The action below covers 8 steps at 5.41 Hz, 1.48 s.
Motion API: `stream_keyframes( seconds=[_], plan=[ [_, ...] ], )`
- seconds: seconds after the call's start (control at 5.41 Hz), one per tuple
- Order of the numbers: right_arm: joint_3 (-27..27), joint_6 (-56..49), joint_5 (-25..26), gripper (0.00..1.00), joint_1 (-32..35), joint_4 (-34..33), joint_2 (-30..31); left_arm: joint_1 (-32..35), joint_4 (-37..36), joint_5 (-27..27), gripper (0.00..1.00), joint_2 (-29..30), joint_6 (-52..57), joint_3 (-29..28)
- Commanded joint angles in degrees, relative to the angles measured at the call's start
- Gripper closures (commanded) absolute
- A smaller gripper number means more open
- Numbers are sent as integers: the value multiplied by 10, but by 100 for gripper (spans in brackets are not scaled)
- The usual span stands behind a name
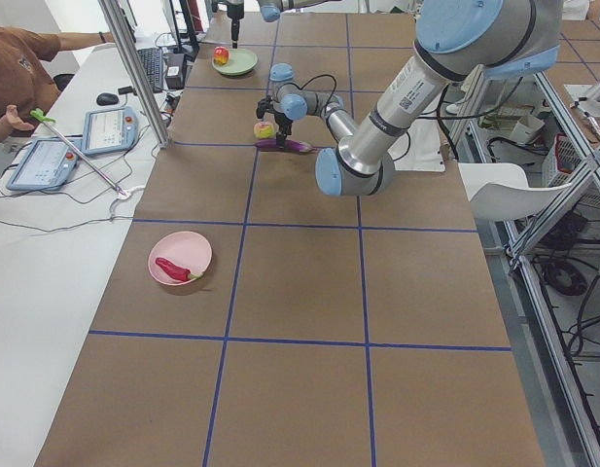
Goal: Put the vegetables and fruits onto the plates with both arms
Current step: 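Grasp the purple eggplant with the left gripper, then carry eggplant toward pink plate while right gripper moves to the peach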
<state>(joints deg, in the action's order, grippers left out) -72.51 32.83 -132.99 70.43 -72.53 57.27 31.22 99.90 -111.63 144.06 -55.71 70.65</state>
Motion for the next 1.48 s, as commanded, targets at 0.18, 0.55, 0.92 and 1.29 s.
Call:
stream_keyframes(
  seconds=[0.18, 0.55, 0.92, 1.29],
  plan=[
    [-10, 23, -4, 0, -1, -1, -1, -8, 6, 0, 92, 2, -10, -4],
    [-40, 91, -9, 0, -14, -8, -7, 16, -10, -8, 100, 3, -55, 25],
    [-82, 229, -2, 0, -73, -6, -27, 116, -64, -83, 100, -3, -34, 48],
    [-72, 351, 78, 0, -168, -7, -89, 235, -172, -96, 100, -4, 145, 42]
  ],
)
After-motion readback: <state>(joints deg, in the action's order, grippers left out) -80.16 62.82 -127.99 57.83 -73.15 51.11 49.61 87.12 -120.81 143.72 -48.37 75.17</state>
